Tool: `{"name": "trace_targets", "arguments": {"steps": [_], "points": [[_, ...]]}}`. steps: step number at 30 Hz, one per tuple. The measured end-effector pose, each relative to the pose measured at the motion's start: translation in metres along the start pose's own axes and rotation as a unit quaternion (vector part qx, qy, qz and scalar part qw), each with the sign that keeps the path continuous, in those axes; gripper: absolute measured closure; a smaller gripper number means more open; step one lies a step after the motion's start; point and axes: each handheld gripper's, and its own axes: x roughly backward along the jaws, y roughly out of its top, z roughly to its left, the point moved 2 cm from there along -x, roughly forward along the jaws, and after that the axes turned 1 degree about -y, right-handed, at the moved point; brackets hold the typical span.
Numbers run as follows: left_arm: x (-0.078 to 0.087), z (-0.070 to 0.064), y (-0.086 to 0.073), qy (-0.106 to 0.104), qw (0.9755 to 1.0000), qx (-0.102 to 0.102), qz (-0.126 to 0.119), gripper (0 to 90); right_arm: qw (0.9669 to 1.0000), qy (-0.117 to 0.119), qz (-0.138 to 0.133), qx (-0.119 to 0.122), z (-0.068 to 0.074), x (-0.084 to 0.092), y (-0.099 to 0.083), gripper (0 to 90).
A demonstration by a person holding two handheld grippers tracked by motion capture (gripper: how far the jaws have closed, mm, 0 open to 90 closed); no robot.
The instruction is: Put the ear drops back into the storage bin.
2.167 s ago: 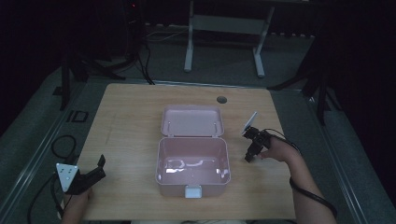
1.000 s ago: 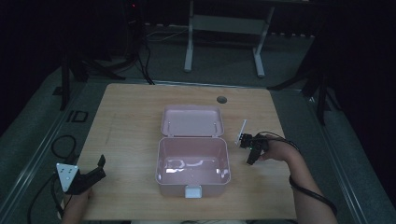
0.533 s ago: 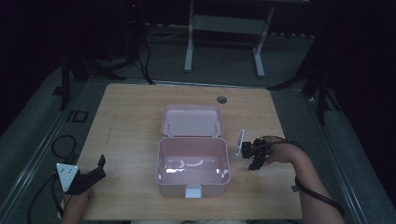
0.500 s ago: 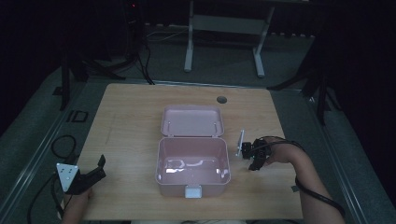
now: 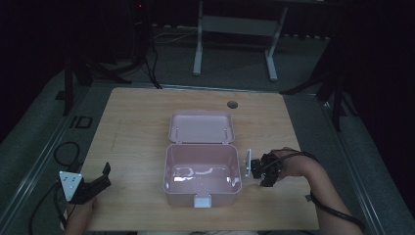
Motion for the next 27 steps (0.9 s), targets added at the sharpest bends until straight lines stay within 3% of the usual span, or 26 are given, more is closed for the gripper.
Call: {"name": "trace_targets", "arguments": {"steps": [12, 27], "points": [[0.0, 0.0, 0.0, 0.001, 1.0, 0.0, 0.0, 2.4, 1.0, 0.007, 0.0, -0.001, 0.004, 0.016, 0.002, 59.6], [0.0, 0.0, 0.0, 0.002, 1.0, 0.002, 0.0, 2.4, 1.0, -0.001, -0.003, -0.003, 0.005, 0.046, 0.007, 59.6]]}}
